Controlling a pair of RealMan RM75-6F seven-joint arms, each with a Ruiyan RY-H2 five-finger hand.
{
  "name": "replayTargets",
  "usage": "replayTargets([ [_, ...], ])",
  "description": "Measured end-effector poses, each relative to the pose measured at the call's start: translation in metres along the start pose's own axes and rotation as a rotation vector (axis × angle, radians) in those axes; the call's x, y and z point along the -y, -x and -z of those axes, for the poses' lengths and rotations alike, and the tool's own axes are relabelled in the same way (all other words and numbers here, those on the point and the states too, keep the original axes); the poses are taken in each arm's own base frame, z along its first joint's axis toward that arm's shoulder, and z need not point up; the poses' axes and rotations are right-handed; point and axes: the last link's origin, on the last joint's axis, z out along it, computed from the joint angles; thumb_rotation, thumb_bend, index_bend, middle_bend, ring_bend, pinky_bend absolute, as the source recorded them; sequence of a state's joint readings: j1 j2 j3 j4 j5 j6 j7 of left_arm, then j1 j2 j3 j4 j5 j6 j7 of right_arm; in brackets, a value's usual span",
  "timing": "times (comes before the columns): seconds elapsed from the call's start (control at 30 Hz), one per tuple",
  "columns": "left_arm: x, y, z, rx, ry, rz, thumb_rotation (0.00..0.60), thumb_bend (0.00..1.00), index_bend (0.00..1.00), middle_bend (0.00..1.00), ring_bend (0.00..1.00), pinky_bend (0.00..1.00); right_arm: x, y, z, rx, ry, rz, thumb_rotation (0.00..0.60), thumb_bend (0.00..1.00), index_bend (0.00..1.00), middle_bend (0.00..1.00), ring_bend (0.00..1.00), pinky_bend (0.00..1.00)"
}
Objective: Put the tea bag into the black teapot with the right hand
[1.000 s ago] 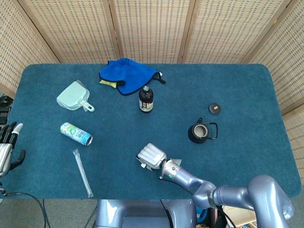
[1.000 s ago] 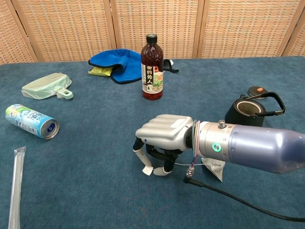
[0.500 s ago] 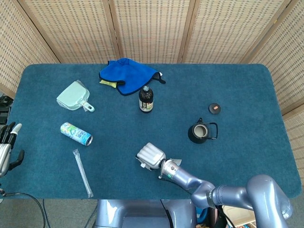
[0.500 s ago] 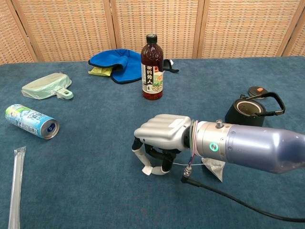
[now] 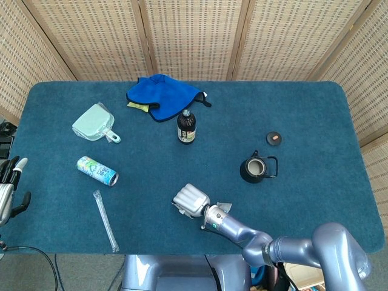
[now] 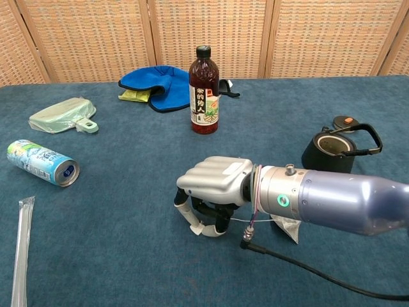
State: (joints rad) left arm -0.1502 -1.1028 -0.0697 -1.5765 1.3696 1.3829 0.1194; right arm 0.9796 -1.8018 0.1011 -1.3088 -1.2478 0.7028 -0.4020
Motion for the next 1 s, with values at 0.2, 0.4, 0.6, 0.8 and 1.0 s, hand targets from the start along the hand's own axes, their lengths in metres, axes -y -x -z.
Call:
replayTargets([
  [0.2, 0.001, 0.000, 0.001, 0.001, -0.004, 0.001, 0.600, 0.48, 0.00, 0.00, 0.00, 0.00, -0.001, -0.001, -0.001, -0.002, 0.006, -0.006, 0.600, 0.53, 0.60, 0.88, 0.87, 0.98],
  [0.4, 0.000, 0.000, 0.000, 0.000, -0.001, 0.002, 0.600, 0.48, 0.00, 0.00, 0.00, 0.00, -0.002, -0.003, 0.000, -0.016, 0.012, -0.018, 0.600, 0.58, 0.60, 0.89, 0.87, 0.98],
  [0.6, 0.000, 0.000, 0.001, -0.001, -0.001, 0.001, 0.600, 0.48, 0.00, 0.00, 0.00, 0.00, -0.005, -0.007, 0.004, -0.029, 0.020, -0.025, 0.600, 0.59, 0.60, 0.89, 0.87, 0.98],
  [0.8, -0.002, -0.001, 0.000, -0.006, 0.005, 0.004, 0.600, 0.48, 0.00, 0.00, 0.00, 0.00, -0.012, -0.017, 0.015, -0.066, 0.035, -0.037, 0.600, 0.60, 0.60, 0.89, 0.87, 0.98],
  [1.0, -0.004, -0.002, 0.000, -0.009, 0.007, 0.004, 0.600, 0.48, 0.00, 0.00, 0.00, 0.00, -0.020, -0.026, 0.029, -0.102, 0.053, -0.049, 0.600, 0.60, 0.60, 0.89, 0.87, 0.98],
])
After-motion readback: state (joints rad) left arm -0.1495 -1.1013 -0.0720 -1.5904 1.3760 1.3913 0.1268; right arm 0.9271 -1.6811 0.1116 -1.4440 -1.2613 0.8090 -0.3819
